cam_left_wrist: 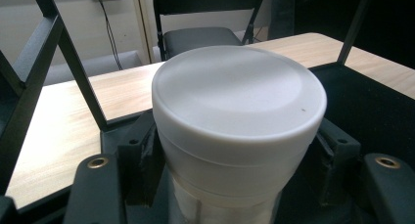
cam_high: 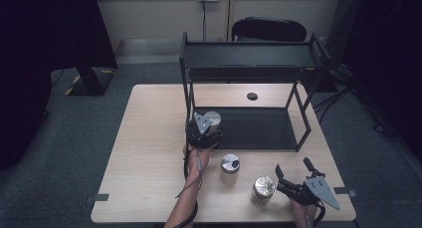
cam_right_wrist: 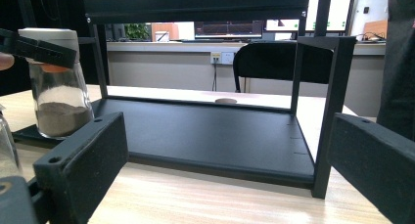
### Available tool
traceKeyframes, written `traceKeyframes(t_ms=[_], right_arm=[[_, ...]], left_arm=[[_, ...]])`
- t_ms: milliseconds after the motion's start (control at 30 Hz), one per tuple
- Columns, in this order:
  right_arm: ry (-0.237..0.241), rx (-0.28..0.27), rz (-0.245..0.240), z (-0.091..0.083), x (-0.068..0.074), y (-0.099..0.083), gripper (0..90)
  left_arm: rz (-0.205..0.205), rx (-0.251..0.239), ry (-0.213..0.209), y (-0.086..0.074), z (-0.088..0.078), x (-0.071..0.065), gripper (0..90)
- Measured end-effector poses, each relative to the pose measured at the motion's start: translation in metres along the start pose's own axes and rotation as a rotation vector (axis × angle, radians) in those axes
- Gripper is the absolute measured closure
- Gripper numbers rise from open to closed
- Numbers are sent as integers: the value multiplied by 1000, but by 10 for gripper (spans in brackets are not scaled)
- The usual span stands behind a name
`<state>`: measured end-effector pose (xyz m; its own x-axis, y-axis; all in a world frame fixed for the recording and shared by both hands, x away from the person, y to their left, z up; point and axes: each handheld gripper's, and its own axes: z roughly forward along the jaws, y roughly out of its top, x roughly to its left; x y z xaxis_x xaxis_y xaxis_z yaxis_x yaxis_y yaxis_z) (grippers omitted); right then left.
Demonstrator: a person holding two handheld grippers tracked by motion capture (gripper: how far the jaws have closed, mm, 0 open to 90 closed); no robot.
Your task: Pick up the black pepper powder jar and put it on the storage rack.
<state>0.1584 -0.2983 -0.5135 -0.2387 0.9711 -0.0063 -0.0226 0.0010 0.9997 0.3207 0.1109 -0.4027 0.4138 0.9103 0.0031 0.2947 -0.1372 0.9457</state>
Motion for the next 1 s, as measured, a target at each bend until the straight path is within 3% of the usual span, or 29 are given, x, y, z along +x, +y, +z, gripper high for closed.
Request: traceKeyframes(t_ms=[833,1000], right_arm=[[2,0,1,0,0,0,6],[1,0,1,0,0,0,6]], left_arm=[[0,-19,-11,1,-2,2,330],[-15,-27,-13,2,-3,2,321]])
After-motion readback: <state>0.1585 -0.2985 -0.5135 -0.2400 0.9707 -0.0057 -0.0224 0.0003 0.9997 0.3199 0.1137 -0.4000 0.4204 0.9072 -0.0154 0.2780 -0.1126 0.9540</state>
